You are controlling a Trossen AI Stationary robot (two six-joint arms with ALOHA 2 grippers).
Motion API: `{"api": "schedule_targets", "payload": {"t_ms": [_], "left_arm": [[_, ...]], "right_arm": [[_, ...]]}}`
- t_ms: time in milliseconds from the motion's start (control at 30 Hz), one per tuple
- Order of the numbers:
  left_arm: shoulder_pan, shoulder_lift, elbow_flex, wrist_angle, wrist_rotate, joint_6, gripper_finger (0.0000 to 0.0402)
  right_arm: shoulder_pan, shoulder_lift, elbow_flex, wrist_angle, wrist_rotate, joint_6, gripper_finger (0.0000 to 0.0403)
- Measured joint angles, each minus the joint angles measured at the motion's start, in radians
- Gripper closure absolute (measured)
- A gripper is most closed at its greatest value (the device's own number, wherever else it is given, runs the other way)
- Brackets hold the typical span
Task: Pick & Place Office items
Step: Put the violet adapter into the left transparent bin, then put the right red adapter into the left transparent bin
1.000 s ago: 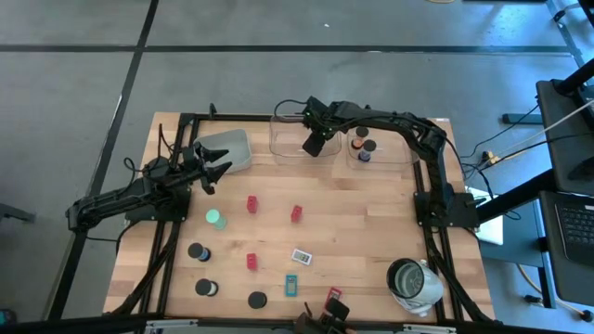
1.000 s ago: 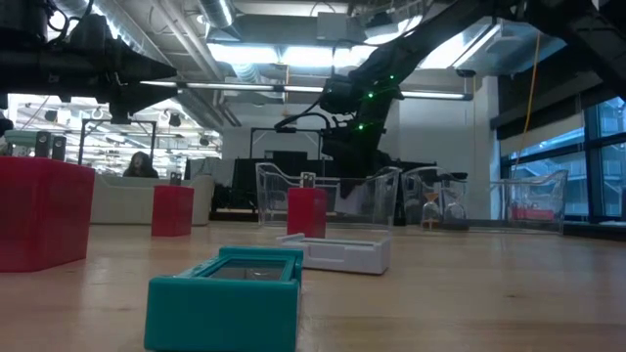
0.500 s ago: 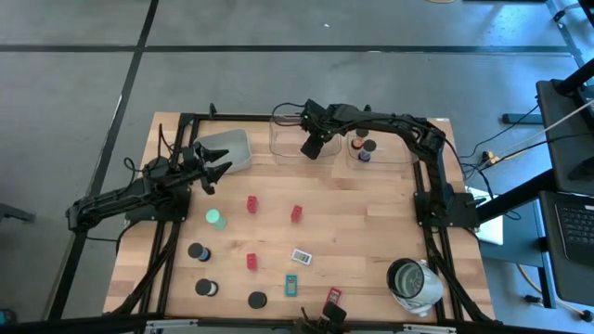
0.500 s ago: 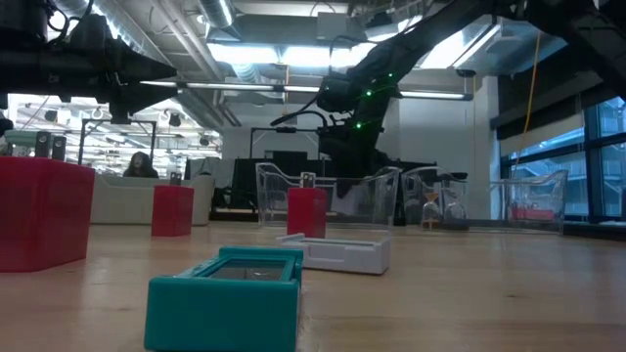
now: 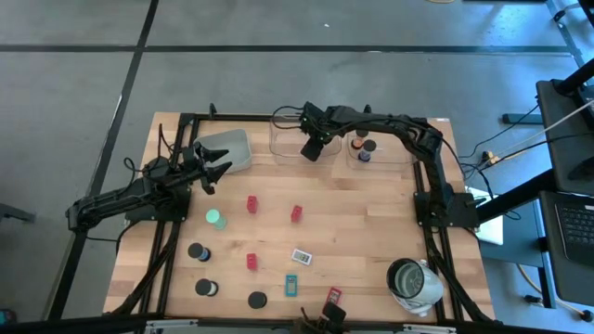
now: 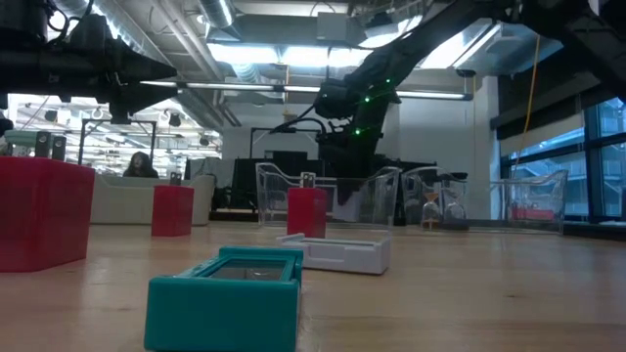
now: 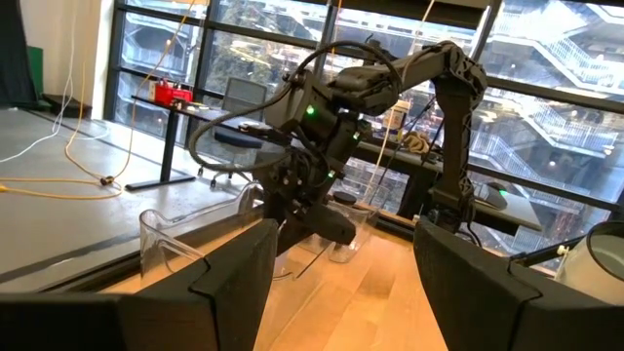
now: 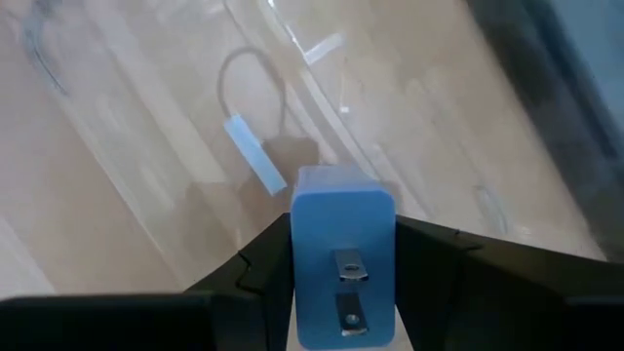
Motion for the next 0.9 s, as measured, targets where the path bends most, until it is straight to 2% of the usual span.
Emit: {"api": "schedule_targets", "payload": {"t_ms": [267, 600, 767, 900], "left_arm": [[0.0, 0.0, 0.0, 0.0, 0.001, 0.0, 0.0162], [0.0, 0.0, 0.0, 0.0, 0.001, 0.0, 0.0162], [0.0, 0.0, 0.0, 0.0, 0.001, 0.0, 0.0162], [0.0, 0.0, 0.0, 0.0, 0.001, 0.0, 0.0162]], "right_arm": [[0.0, 0.022, 0.0, 0.009, 0.0, 0.0, 0.0259], [-0.001, 0.017, 0.009, -0.01, 0.0, 0.0, 0.0171], [-0.001, 0.016, 0.131, -0.205, 0.052, -0.003, 0.0133], [0.003, 0.015, 0.27, -0.385, 0.096, 0.002, 0.0123]]}}
